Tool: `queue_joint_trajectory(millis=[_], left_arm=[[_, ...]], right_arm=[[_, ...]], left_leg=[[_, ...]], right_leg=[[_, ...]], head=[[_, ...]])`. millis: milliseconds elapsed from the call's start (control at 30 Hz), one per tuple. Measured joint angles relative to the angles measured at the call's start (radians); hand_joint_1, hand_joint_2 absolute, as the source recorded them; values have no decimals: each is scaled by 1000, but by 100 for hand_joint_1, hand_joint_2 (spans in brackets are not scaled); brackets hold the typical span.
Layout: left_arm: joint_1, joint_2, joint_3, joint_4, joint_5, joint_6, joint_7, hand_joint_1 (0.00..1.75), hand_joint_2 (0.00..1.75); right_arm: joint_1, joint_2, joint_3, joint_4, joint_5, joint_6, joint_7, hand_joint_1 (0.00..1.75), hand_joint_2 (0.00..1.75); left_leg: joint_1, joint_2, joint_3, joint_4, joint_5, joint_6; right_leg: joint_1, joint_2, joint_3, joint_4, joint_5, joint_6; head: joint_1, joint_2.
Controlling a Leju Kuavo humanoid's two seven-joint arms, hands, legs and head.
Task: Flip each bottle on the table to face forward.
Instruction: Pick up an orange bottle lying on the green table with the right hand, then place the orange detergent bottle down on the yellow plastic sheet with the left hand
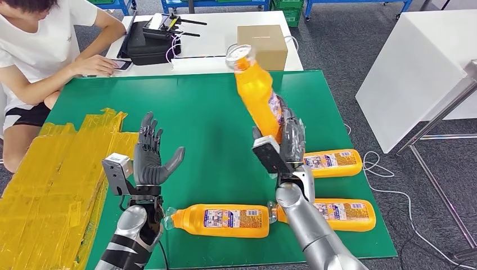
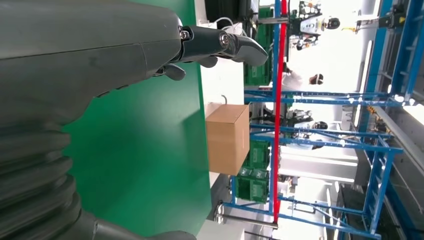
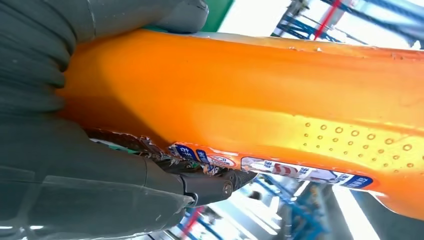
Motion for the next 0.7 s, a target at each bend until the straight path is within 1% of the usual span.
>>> queue_joint_trajectory(millis=[67,133,267,333,433,567,700], left_arm=[[0,3,0,0,3,-10,5,0,175],[-2,6,0,0,3,-29,18,0,175],[-28,29,-16,8,-16,-118,75,0,175],[-48,41,-28,16,-20,-151,89,0,175],[-70,55,-42,26,-25,-183,102,0,175],[-107,76,-75,37,-31,-264,128,0,175],[-137,85,-101,39,-30,-300,143,0,175]], right_arm=[[19,1,-27,-33,-39,23,-13,175,175],[34,2,-46,-54,-85,69,-25,175,175],[52,3,-69,-66,-219,270,-48,175,175],[58,4,-70,-66,-246,330,-56,175,175],[60,5,-69,-64,-254,373,-65,175,175],[60,7,-51,-52,-236,441,-77,175,175],[59,16,-15,-26,-206,456,-83,175,175]], left_leg=[[0,0,0,0,0,0],[0,0,0,0,0,0],[0,0,0,0,0,0],[0,0,0,0,0,0],[0,0,0,0,0,0],[0,0,0,0,0,0],[0,0,0,0,0,0]], right_leg=[[0,0,0,0,0,0],[0,0,0,0,0,0],[1,0,0,0,0,0],[1,0,0,0,0,0],[1,0,0,0,0,0],[1,0,0,0,0,0],[1,0,0,0,0,0]], head=[[0,0],[0,0],[0,0],[0,0],[0,0],[0,0],[0,0]])
